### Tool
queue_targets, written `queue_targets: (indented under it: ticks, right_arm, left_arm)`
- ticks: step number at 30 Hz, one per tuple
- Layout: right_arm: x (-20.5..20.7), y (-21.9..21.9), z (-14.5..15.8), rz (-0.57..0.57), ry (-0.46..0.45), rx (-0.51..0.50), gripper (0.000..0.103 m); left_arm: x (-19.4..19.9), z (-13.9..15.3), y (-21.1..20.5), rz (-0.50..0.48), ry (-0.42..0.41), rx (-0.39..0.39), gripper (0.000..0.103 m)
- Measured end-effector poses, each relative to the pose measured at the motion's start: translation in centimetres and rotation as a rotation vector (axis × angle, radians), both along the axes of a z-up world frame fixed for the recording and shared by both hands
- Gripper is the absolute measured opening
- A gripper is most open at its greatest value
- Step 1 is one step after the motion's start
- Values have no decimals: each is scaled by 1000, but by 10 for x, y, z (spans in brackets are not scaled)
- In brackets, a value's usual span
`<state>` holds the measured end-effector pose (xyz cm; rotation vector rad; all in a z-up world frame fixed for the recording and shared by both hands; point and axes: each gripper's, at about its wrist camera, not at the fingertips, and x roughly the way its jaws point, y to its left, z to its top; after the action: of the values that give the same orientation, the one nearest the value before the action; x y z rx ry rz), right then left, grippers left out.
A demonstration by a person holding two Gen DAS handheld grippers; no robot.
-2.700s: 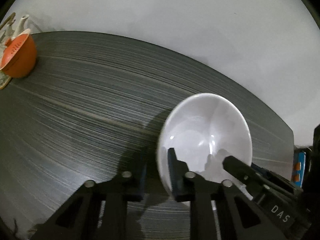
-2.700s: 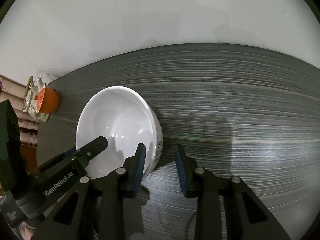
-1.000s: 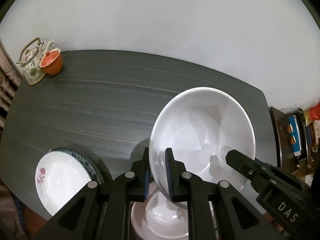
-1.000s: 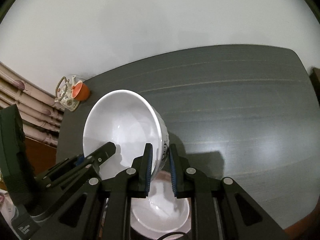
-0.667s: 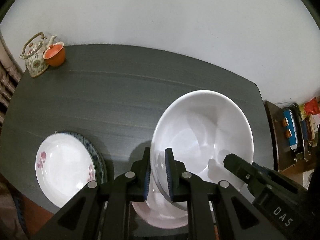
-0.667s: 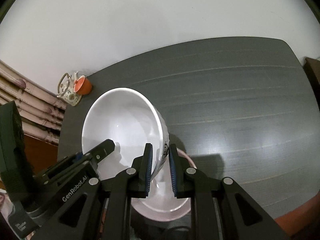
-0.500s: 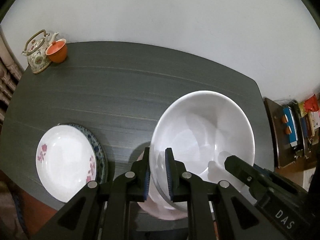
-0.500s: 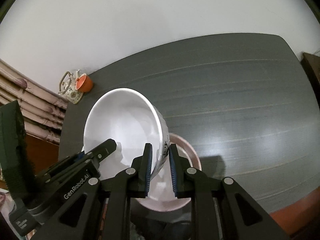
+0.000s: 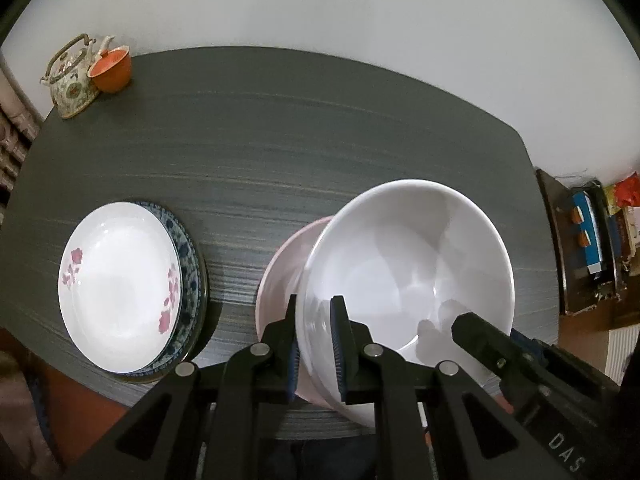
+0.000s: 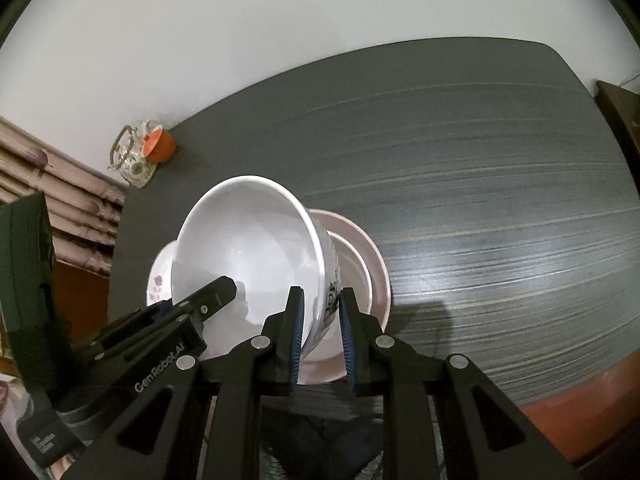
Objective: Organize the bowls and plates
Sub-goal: 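Carry the small bowl over and lower it into the white bowl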
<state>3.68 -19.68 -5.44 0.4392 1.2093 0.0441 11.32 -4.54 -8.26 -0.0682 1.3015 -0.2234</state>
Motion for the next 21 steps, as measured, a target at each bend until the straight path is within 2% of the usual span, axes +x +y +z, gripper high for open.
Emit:
queue_targets:
  ticks: [16, 21]
  right_arm:
    - [5, 3, -40, -28, 78, 15, 19]
    - [8, 9, -44, -19, 88, -6, 19]
  left_arm:
    - [8, -35, -5, -10, 74, 22, 14]
    - [12, -35, -9, -9, 59, 39, 14]
